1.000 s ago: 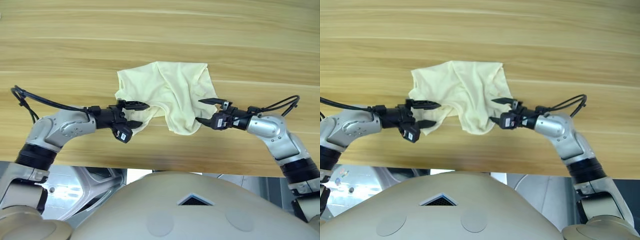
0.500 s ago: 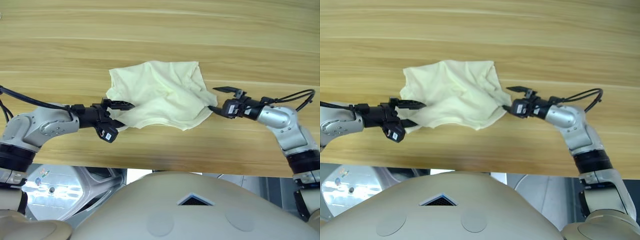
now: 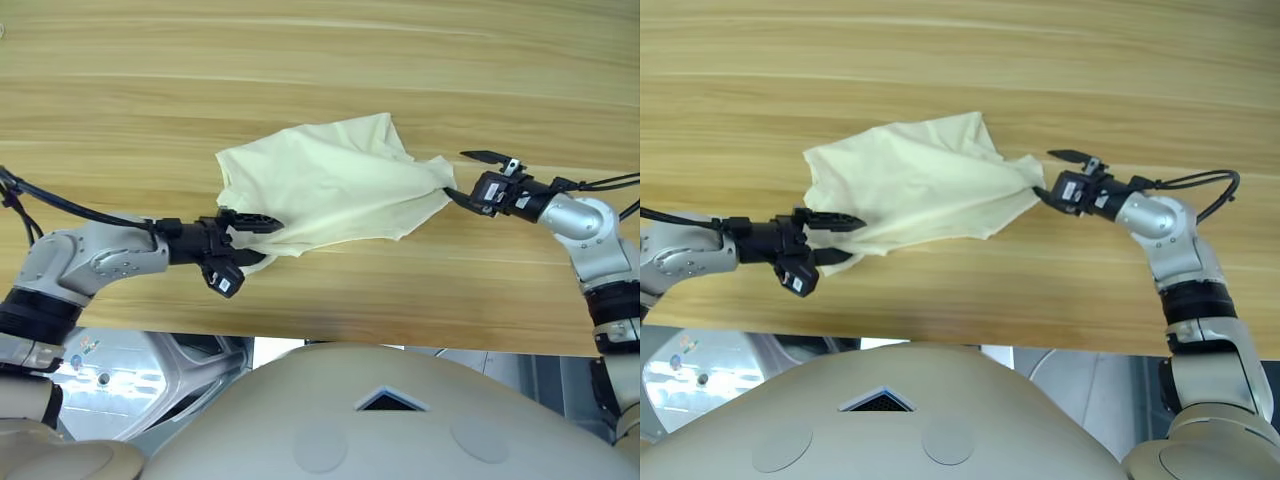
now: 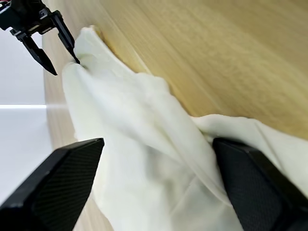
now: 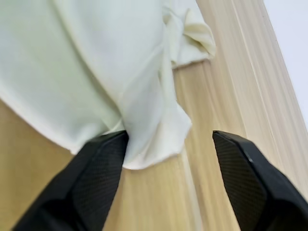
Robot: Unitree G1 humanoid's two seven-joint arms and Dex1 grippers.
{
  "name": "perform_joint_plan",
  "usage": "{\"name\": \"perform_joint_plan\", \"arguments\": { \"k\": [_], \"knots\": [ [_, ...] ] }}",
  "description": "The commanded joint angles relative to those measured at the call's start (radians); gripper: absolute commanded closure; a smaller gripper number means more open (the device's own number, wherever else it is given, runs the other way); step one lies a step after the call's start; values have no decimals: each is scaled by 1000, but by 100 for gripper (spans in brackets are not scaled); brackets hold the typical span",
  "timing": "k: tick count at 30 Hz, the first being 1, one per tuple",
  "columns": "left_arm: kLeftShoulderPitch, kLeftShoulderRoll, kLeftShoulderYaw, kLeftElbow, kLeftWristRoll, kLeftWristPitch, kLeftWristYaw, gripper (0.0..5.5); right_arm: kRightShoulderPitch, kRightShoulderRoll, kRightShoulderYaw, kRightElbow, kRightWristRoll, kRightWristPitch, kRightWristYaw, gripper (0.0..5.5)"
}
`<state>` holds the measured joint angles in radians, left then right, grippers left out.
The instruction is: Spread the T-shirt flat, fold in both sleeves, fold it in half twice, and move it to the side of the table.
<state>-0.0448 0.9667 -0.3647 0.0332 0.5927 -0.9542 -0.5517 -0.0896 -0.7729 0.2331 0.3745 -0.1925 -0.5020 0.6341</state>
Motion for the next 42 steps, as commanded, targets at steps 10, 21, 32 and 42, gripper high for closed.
{"name": "perform_joint_plan", "arguments": {
  "k": [10,21,32,42],
  "knots": [
    [-48,-38,50,44,73,28,134,128,194,-23,2,-355,74,41,114,226],
    [64,74,119,-41,-194,50,32,128,229,-36,-75,-408,119,56,125,226],
    [217,101,43,-152,-462,87,-125,128,323,-70,-67,-619,213,28,217,226],
    [110,-67,39,-28,-183,147,-69,128,326,-60,20,-685,125,92,262,226]
  ]
}}
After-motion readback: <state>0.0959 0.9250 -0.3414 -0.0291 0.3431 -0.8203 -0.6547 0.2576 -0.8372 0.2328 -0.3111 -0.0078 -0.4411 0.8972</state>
